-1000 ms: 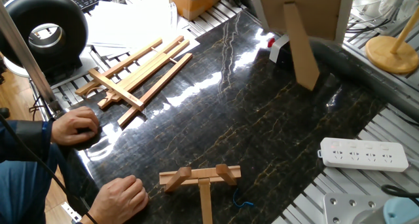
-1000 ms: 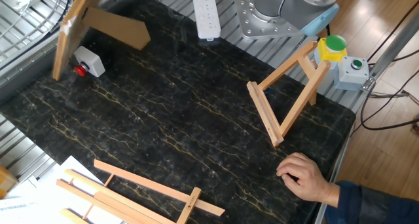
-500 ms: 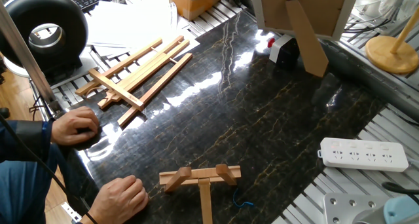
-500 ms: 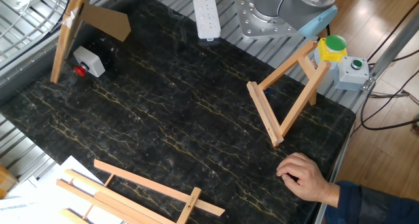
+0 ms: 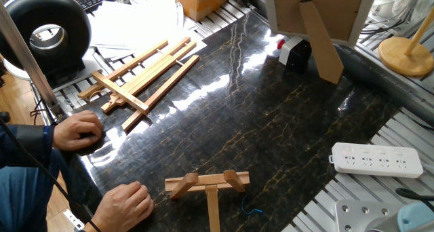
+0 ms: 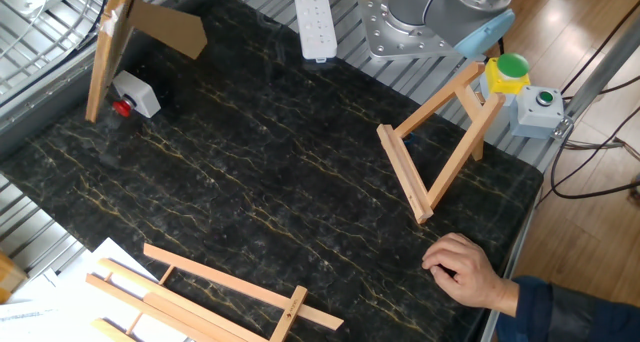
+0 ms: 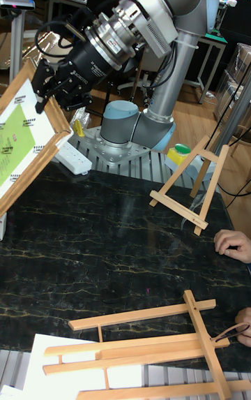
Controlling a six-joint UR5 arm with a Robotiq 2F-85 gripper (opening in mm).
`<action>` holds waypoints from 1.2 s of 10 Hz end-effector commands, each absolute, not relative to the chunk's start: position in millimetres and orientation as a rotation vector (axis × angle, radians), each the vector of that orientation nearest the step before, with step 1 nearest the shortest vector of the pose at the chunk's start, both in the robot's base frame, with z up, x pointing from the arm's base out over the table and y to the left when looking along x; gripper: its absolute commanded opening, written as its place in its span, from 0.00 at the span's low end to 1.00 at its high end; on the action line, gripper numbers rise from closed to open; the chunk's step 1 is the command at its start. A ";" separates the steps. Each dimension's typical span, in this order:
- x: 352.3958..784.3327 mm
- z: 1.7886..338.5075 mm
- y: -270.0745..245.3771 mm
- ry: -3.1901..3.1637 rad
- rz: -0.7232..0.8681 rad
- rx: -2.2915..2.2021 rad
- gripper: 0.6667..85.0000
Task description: Put the photo frame on the bracket
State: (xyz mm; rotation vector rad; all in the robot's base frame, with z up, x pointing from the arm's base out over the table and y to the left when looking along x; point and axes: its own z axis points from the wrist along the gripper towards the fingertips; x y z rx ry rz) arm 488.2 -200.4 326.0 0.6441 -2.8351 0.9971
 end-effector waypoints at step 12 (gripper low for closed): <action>437.7 305.5 -168.3 -2.845 0.799 0.226 0.00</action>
